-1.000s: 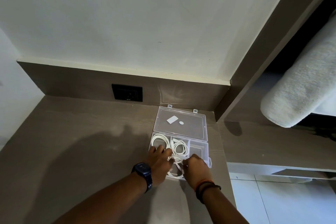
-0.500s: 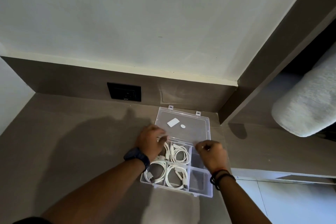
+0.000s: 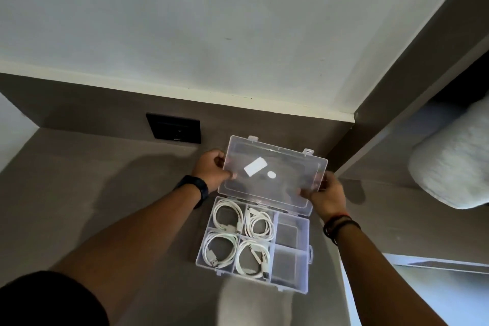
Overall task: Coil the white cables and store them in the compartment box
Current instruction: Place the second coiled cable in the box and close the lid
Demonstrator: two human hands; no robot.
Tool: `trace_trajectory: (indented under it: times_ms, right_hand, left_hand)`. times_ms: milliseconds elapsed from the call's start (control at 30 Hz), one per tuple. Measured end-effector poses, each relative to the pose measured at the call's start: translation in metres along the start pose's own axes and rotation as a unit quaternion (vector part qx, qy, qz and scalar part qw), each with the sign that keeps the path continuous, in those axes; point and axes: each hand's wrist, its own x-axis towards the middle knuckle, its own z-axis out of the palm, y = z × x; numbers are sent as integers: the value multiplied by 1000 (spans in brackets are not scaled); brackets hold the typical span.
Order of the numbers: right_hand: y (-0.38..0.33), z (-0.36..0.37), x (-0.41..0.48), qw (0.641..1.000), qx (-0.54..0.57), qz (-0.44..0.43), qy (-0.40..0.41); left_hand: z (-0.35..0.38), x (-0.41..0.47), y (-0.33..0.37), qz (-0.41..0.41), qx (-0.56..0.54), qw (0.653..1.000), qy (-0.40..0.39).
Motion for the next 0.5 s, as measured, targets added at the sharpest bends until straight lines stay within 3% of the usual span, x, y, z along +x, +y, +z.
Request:
trace_trajectory:
  times_ms: [67, 133, 233, 300, 367, 433, 500]
  right_hand:
    - [-3, -14, -12, 997, -6, -74, -5]
    - [-3, -29, -25, 985, -84, -147, -18]
    - [4, -45, -42, 922, -241, -290, -88]
    - [10, -52, -53, 873, -323, -320, -179]
    - [22, -54, -64, 825, -401, -289, -273]
    - [38, -50, -75, 773, -480, -266, -318]
    - [53, -43, -84, 749, -527, -272, -295]
  left_hand:
    - [-15, -18, 16, 73, 34, 997, 3]
    - [-31, -46, 27, 194, 140, 971, 0]
    - [-46, -86, 28, 352, 336, 871, -72]
    - [-45, -106, 15, 357, 443, 805, -167]
    - [-42, -121, -1, 297, 506, 770, -251]
    - [-36, -134, -18, 309, 534, 738, -271]
    - [-30, -143, -31, 362, 539, 721, -242]
